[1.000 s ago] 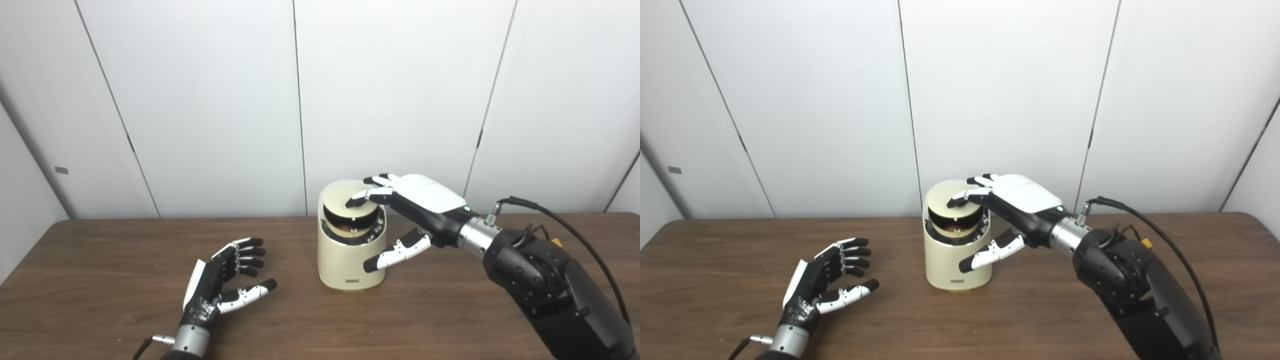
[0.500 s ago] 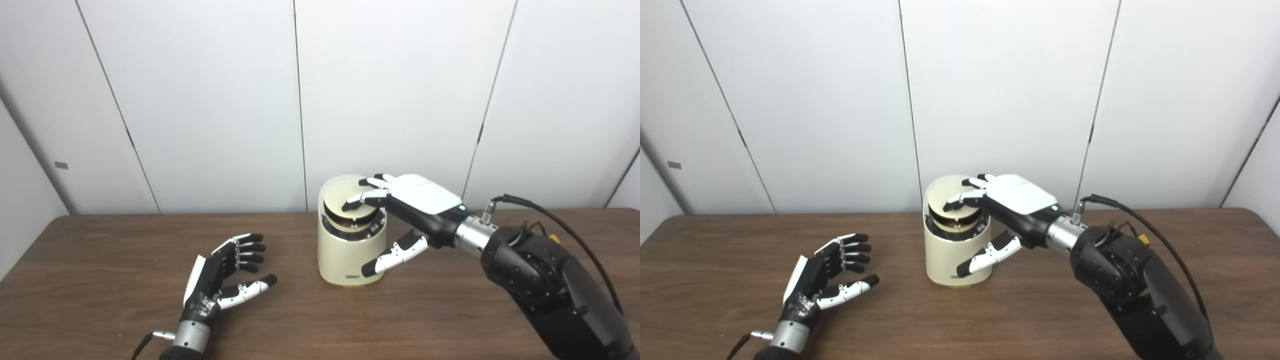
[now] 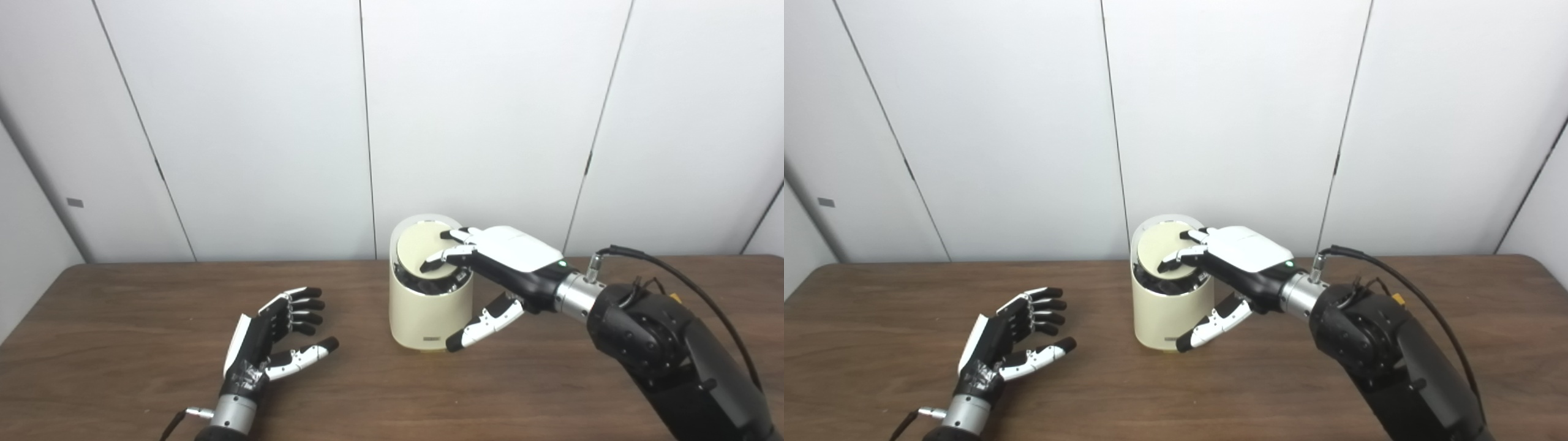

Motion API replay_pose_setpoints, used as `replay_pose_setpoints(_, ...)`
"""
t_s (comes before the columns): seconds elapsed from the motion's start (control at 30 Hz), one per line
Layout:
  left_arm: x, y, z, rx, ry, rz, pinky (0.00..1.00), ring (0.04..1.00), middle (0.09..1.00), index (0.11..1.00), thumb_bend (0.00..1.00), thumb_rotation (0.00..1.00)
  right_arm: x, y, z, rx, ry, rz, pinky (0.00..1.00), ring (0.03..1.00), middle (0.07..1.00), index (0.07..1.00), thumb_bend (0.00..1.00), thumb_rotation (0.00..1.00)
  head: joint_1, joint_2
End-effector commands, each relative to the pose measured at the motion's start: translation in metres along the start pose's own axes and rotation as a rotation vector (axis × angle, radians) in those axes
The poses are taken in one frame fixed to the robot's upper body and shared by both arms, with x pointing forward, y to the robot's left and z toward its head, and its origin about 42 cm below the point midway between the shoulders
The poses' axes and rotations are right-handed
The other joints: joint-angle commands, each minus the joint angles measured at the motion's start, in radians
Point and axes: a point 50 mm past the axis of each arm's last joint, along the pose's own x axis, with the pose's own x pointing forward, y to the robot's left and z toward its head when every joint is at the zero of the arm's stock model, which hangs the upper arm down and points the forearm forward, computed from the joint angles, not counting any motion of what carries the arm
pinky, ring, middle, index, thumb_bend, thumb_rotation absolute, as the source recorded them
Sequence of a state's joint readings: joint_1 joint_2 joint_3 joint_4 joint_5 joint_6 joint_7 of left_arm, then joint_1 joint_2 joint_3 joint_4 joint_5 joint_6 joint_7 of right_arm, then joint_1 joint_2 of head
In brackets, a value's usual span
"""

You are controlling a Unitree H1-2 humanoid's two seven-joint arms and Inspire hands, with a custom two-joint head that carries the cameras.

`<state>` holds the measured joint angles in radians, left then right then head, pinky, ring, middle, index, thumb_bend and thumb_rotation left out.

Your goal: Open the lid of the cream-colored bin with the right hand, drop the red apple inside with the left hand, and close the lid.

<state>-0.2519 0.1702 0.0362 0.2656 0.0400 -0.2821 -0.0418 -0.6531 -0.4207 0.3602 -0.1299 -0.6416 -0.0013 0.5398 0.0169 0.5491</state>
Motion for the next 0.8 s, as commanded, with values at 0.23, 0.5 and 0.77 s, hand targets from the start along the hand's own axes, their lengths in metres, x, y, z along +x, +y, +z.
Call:
replay_pose_setpoints(0.23,-0.015,-0.002,-0.007,-0.012,0.030,0.010,0.60,0.648,0.701,0.747,0.72,0.06,0.004,0.000,-0.002,-0.118,0.007,0.096,0.99,0.985,0.807,0.809,0.74,0.62,0.003,0.002)
replay_pose_setpoints(0.5,-0.015,-0.002,-0.007,-0.012,0.029,0.009,0.58,0.635,0.693,0.745,0.72,0.05,0.003,0.001,0.000,-0.118,0.000,0.122,0.98,0.966,0.793,0.795,0.75,0.62,0.005,0.004)
replay_pose_setpoints(0.77,-0.015,-0.001,-0.005,-0.008,0.029,0.006,0.59,0.637,0.696,0.747,0.72,0.07,-0.005,-0.025,0.000,0.065,-0.033,-0.084,1.00,0.958,0.780,0.790,0.70,0.53,0.002,0.004)
